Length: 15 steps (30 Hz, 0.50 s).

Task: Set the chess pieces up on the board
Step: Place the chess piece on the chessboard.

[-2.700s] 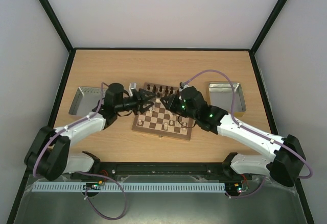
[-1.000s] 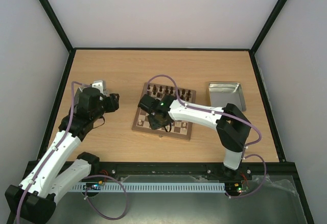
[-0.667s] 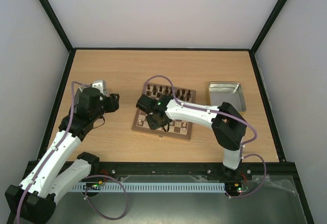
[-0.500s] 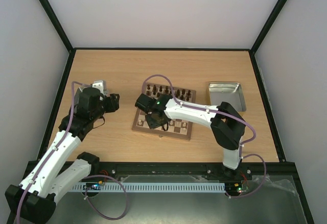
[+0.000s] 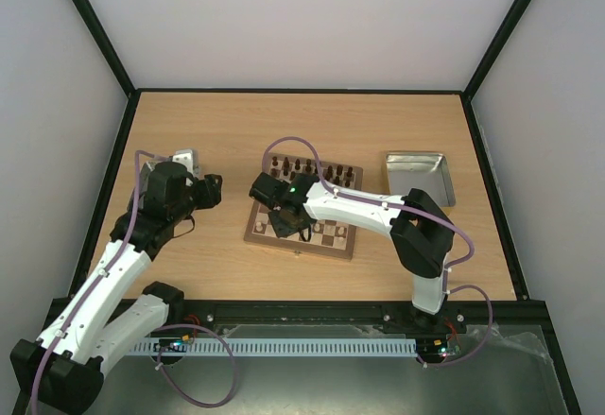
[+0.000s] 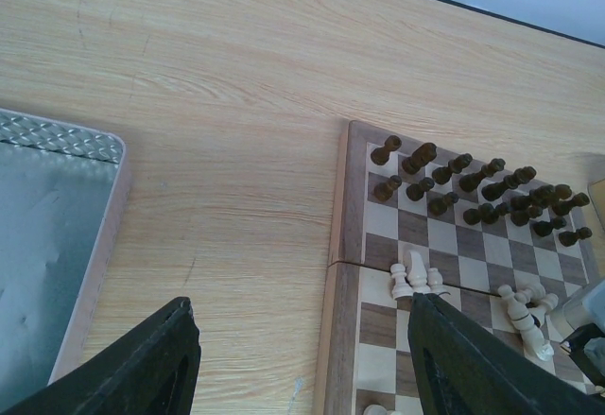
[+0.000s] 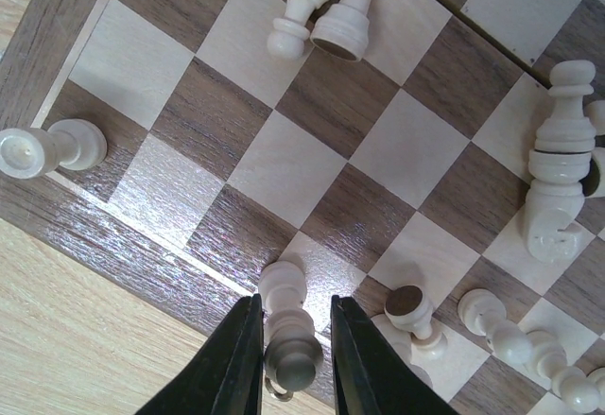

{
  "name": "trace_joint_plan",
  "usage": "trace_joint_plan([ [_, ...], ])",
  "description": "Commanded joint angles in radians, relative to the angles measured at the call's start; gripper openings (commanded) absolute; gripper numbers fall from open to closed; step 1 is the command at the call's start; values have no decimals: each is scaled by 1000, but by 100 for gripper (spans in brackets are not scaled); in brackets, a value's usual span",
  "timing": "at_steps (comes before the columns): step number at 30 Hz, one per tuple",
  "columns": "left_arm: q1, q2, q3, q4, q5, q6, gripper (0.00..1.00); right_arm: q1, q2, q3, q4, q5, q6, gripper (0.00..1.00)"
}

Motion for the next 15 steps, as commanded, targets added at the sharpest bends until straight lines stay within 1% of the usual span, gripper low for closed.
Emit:
trace_joint_plan([
  [1, 2, 4, -11, 5, 2, 11, 62, 5, 4, 12, -40, 24, -18, 18],
  [4, 1, 3, -10, 5, 2, 11, 62, 5, 2, 8, -45, 26, -20, 10],
  [10, 1, 6, -10, 5, 2, 11, 62, 5, -13, 6, -42, 22, -18, 9],
  [11, 3, 6, -9, 4, 2, 11, 62, 6, -15, 7, -40, 21, -18, 11],
  [13, 3, 5, -11, 3, 2, 10, 62, 6, -17, 7, -36, 14, -17, 21],
  [15, 3, 4, -10, 3, 2, 10, 62, 6, -18, 3, -29, 5, -17, 27],
])
